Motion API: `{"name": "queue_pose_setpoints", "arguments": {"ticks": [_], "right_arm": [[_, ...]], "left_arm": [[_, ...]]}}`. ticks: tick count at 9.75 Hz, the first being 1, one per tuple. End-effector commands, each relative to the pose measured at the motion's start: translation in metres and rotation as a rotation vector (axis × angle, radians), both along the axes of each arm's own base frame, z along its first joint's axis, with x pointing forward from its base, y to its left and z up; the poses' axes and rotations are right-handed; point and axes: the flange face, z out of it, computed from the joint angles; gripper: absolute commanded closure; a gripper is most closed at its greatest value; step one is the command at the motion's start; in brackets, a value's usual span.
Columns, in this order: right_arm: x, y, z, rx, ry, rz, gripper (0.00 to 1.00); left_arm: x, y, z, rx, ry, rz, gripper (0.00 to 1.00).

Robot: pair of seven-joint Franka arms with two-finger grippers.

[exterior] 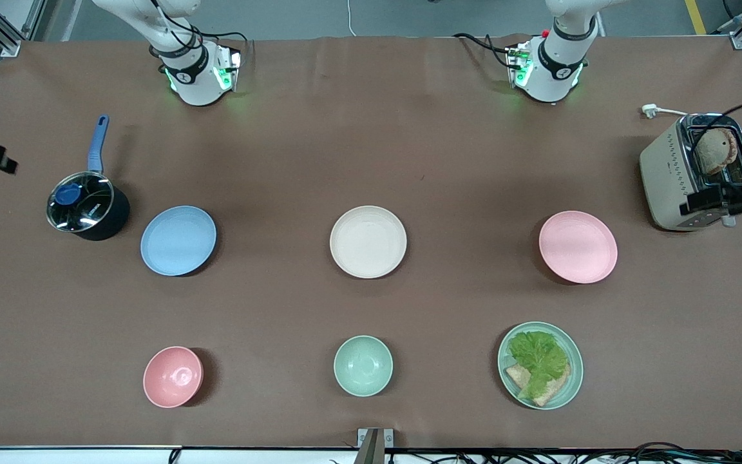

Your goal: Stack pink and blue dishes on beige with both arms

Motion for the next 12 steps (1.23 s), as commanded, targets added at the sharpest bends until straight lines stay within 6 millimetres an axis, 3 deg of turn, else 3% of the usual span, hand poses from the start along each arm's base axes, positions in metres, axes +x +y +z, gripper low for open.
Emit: {"name": "queue_pose_setpoints", "arguments": {"ticks": [1,4,5,6,9,10,12], "right_arm": [[0.009,-0.007,-0.094,0.047,-0.01,0.054,0.0],[0.02,-0.016,-0.224,0.093,0.008,0.143,0.0],[0.024,-0.019,-0.263,0.105,0.023,0.169,0.0],[0.026,-0.028,-0.293,0.128,0.012,0.2,0.0],[0.007,-0.037,-0.347,0.2,-0.068,0.265,0.0],[-0.003,-0.037,-0.364,0.189,-0.091,0.261,0.03],[-0.009,-0.033,-0.379,0.222,-0.108,0.257,0.14]], "left_arm": [[0.005,0.025,-0.091,-0.052,-0.034,-0.116,0.0],[0.014,0.03,-0.209,-0.167,0.004,-0.214,0.0],[0.015,0.02,-0.234,-0.184,0.019,-0.223,0.05],[0.014,0.015,-0.252,-0.191,0.036,-0.234,0.16],[0.011,0.017,-0.294,-0.203,0.039,-0.288,0.39],[0.011,0.016,-0.297,-0.207,0.042,-0.286,0.51],[0.009,0.017,-0.304,-0.213,0.053,-0.282,0.79]]}}
